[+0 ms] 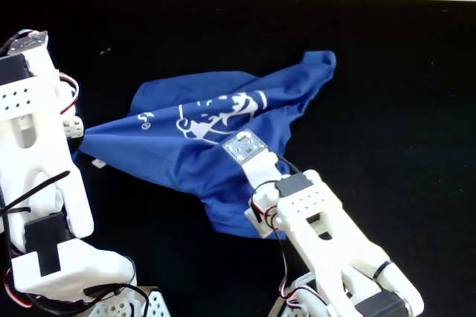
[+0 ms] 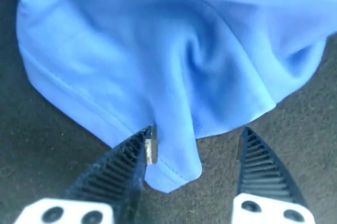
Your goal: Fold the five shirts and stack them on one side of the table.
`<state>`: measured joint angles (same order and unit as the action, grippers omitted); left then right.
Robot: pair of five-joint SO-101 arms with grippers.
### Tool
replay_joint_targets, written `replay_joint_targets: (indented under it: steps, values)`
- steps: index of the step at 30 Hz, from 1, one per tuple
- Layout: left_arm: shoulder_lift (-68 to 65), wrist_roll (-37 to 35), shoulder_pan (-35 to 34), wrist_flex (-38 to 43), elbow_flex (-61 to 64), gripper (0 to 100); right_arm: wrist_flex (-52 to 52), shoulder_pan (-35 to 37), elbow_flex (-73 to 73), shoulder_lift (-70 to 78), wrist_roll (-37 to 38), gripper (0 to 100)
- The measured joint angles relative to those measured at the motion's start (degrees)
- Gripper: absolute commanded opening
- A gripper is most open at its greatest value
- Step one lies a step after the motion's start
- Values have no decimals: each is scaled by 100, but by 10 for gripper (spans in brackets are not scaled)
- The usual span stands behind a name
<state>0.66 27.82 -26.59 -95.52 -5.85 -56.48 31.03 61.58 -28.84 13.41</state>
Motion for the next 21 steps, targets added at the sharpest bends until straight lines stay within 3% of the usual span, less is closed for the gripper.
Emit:
replay_joint_targets:
  steps: [8, 10, 12, 14, 21]
  values:
    - [0, 0, 0, -18, 0, 8, 0, 35, 273, 0, 0, 238]
    - [0, 0, 9, -18, 0, 8, 0, 35, 273, 0, 0, 157]
    - [0, 0, 44, -18, 0, 8, 0, 35, 273, 0, 0, 2]
    - [0, 0, 97, -18, 0, 8, 0, 35, 273, 0, 0, 36]
    - [0, 9, 158, -18, 123, 8, 18, -149, 255, 0, 0, 5]
